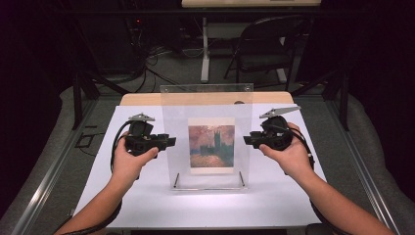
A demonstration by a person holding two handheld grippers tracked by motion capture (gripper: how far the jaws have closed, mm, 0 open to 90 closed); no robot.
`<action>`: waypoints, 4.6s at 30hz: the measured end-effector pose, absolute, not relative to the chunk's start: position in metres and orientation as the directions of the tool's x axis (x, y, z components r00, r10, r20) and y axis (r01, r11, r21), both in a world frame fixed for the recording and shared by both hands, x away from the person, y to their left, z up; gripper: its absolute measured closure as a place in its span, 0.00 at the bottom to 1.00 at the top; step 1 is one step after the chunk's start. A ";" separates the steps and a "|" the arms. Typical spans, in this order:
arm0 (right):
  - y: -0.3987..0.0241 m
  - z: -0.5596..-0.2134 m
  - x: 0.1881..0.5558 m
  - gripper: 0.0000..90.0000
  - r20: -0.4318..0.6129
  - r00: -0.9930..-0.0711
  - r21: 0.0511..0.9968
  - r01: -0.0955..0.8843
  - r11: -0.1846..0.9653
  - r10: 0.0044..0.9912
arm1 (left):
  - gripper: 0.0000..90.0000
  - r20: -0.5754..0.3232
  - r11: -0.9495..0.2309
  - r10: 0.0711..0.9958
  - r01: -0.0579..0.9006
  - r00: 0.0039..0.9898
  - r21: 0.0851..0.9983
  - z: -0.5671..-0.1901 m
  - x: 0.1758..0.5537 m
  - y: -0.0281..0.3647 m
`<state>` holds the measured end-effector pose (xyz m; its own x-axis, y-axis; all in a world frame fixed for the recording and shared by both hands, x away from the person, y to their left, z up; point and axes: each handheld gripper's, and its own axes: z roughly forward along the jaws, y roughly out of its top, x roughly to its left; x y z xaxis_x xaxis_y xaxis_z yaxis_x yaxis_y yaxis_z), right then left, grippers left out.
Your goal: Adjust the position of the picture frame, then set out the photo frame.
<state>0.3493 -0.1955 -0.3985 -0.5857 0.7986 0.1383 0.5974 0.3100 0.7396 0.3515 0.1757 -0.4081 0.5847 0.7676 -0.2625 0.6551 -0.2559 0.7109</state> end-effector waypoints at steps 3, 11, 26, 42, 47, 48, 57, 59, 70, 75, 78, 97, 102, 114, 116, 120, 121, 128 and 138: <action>-0.197 -0.399 0.342 0.74 0.143 -0.593 0.743 0.593 0.310 0.792 | 0.71 -0.253 -0.264 0.761 0.642 0.597 0.720 -0.408 0.344 0.177; -0.198 -0.403 0.322 0.74 0.123 -0.618 0.767 0.556 0.321 0.776 | 0.71 -0.245 -0.277 0.739 0.614 0.628 0.739 -0.412 0.324 0.179; -0.202 -0.409 0.300 0.74 0.134 -0.642 0.789 0.530 0.311 0.755 | 0.70 -0.208 -0.299 0.729 0.576 0.652 0.761 -0.418 0.303 0.179; -0.202 -0.409 0.300 0.74 0.142 -0.640 0.789 0.534 0.305 0.755 | 0.69 -0.227 -0.294 0.719 0.583 0.657 0.757 -0.420 0.305 0.180; -0.201 -0.409 0.299 0.74 0.138 -0.640 0.791 0.530 0.305 0.756 | 0.69 -0.230 -0.290 0.715 0.580 0.660 0.761 -0.422 0.304 0.181; -0.201 -0.409 0.299 0.74 0.137 -0.641 0.792 0.529 0.305 0.756 | 0.69 -0.234 -0.290 0.715 0.583 0.659 0.759 -0.422 0.304 0.181; -0.202 -0.411 0.300 0.74 0.147 -0.640 0.798 0.527 0.292 0.754 | 0.68 -0.239 -0.286 0.716 0.587 0.656 0.757 -0.430 0.303 0.181; -0.202 -0.411 0.299 0.73 0.147 -0.642 0.797 0.527 0.294 0.752 | 0.66 -0.250 -0.280 0.711 0.591 0.657 0.756 -0.432 0.301 0.182; -0.204 -0.419 0.295 0.68 0.161 -0.650 0.809 0.518 0.278 0.743 | 0.63 -0.209 -0.291 0.717 0.558 0.665 0.777 -0.450 0.289 0.184; -0.207 -0.431 0.292 0.60 0.170 -0.657 0.809 0.518 0.276 0.734 | 0.59 -0.219 -0.271 0.721 0.558 0.658 0.784 -0.459 0.283 0.188; -0.210 -0.440 0.289 0.55 0.155 -0.654 0.814 0.509 0.279 0.740 | 0.56 -0.195 -0.273 0.737 0.548 0.648 0.791 -0.466 0.279 0.192; -0.240 -0.487 0.274 0.47 0.022 -0.567 0.822 0.479 0.308 0.824 | 0.47 -0.163 -0.196 0.836 0.562 0.523 0.804 -0.500 0.276 0.231; -0.245 -0.500 0.276 0.47 0.013 -0.532 0.813 0.498 0.301 0.847 | 0.46 -0.152 -0.186 0.862 0.581 0.484 0.793 -0.511 0.277 0.238; -0.254 -0.521 0.275 0.47 -0.033 -0.476 0.828 0.480 0.291 0.879 | 0.46 -0.154 -0.150 0.898 0.614 0.413 0.775 -0.529 0.279 0.252; -0.254 -0.526 0.274 0.46 -0.052 -0.467 0.826 0.476 0.301 0.883 | 0.46 -0.156 -0.140 0.902 0.616 0.402 0.775 -0.532 0.279 0.254; -0.252 -0.533 0.272 0.46 -0.047 -0.469 0.820 0.486 0.302 0.882 | 0.45 -0.144 -0.133 0.914 0.616 0.379 0.777 -0.535 0.279 0.258; -0.252 -0.534 0.273 0.46 -0.054 -0.475 0.819 0.483 0.312 0.878 | 0.45 -0.144 -0.131 0.916 0.616 0.375 0.777 -0.536 0.279 0.259; -0.253 -0.541 0.276 0.45 -0.017 -0.472 0.823 0.494 0.280 0.881 | 0.45 -0.133 -0.131 0.922 0.617 0.363 0.776 -0.541 0.279 0.261; -0.252 -0.545 0.278 0.44 -0.019 -0.470 0.814 0.505 0.286 0.883 | 0.44 -0.131 -0.145 0.920 0.630 0.369 0.763 -0.546 0.282 0.256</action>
<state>0.2781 -0.2518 -0.5455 -0.4697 0.8826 -0.0187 0.5049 0.2859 0.8144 0.2815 0.2561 -0.5459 0.3692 0.9201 -0.1307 0.6304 -0.1446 0.7627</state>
